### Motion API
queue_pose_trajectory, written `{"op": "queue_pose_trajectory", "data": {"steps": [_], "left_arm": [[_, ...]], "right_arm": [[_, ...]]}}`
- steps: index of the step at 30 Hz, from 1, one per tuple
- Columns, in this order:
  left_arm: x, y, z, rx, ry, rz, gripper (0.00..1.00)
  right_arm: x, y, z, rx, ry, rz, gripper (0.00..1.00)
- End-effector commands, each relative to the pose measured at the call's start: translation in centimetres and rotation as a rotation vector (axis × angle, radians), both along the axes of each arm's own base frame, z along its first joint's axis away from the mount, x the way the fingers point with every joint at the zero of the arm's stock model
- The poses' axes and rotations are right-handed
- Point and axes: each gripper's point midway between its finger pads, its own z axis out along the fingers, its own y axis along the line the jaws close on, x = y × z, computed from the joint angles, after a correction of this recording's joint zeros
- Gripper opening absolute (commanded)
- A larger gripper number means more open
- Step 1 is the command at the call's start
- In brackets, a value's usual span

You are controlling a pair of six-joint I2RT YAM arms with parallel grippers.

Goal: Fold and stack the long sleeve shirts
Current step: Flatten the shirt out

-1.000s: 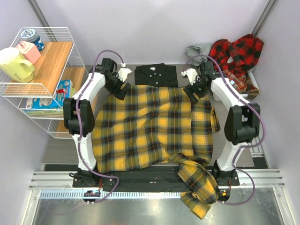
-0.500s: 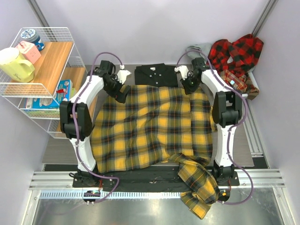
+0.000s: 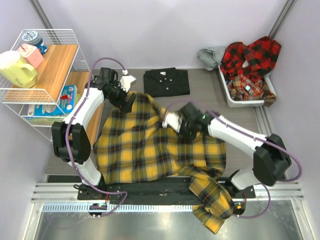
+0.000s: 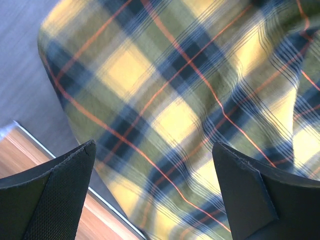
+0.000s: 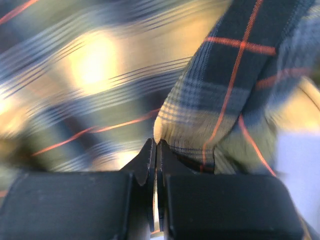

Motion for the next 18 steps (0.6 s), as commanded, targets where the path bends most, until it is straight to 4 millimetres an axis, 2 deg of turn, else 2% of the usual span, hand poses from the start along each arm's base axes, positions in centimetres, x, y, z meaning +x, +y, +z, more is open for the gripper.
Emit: {"op": "queue_pose_trajectory", "data": {"steps": [1, 2, 3, 5, 6, 7, 8, 9, 10, 12, 13, 14, 15, 16, 17, 18], "left_arm": [[-1.5, 0.1, 0.8, -0.027, -0.031, 0.008, 0.99], [-1.7, 0.3, 0.6, -0.021, -0.033, 0.008, 0.99], [-2.0, 0.5, 0.4, -0.019, -0.027, 0.012, 0.99], [-2.7, 0.5, -0.3, -0.015, 0.001, 0.01, 0.99], [-2.8, 0.6, -0.6, -0.013, 0.01, 0.01, 0.99], [-2.8, 0.5, -0.6, -0.015, 0.014, 0.011, 0.99], [-2.7, 0.3, -0.4, -0.026, 0.01, 0.005, 0.99], [-2.6, 0.2, -0.3, -0.034, 0.01, 0.005, 0.99], [-2.4, 0.0, -0.3, -0.041, 0.011, 0.009, 0.99], [-1.7, -0.5, 0.2, -0.069, 0.002, 0.016, 0.99], [-1.4, -0.7, -0.3, -0.074, 0.015, 0.02, 0.99], [-1.0, -0.8, -0.4, -0.079, 0.019, 0.025, 0.99], [-0.3, -0.9, 0.0, -0.082, 0.004, 0.029, 0.99], [0.1, -1.0, -0.4, -0.084, 0.018, 0.034, 0.99], [0.4, -1.0, -0.4, -0.085, 0.018, 0.04, 0.99], [1.0, -1.1, 0.1, -0.09, 0.005, 0.044, 0.99]], "right_arm": [[-7.9, -0.2, -3.9, -0.108, 0.069, 0.065, 0.06], [-9.2, -0.2, -4.0, -0.093, 0.126, 0.085, 0.09], [-11.0, 0.0, -3.9, -0.068, 0.198, 0.138, 0.19], [-11.3, 0.4, -1.9, -0.016, 0.187, 0.183, 0.42], [-11.2, 0.3, -1.0, 0.002, 0.2, 0.184, 0.59], [-9.3, 1.1, 2.0, 0.127, 0.189, 0.142, 0.68], [-7.8, 1.0, 3.8, 0.201, 0.182, 0.097, 0.83], [-6.5, 1.1, 5.4, 0.27, 0.178, 0.041, 0.88], [-3.7, 0.6, 8.2, 0.359, 0.138, -0.036, 0.9], [-0.7, 0.4, 8.5, 0.383, 0.156, -0.132, 0.9], [0.8, 0.1, 9.3, 0.395, 0.151, -0.204, 0.9], [2.3, -0.3, 7.8, 0.381, 0.191, -0.262, 0.88], [3.2, -0.4, 7.4, 0.385, 0.204, -0.305, 0.88], [3.9, -0.5, 7.0, 0.387, 0.225, -0.361, 0.87], [4.6, -0.8, 5.5, 0.366, 0.256, -0.403, 0.87], [4.7, -0.8, 4.9, 0.364, 0.28, -0.417, 0.87]]}}
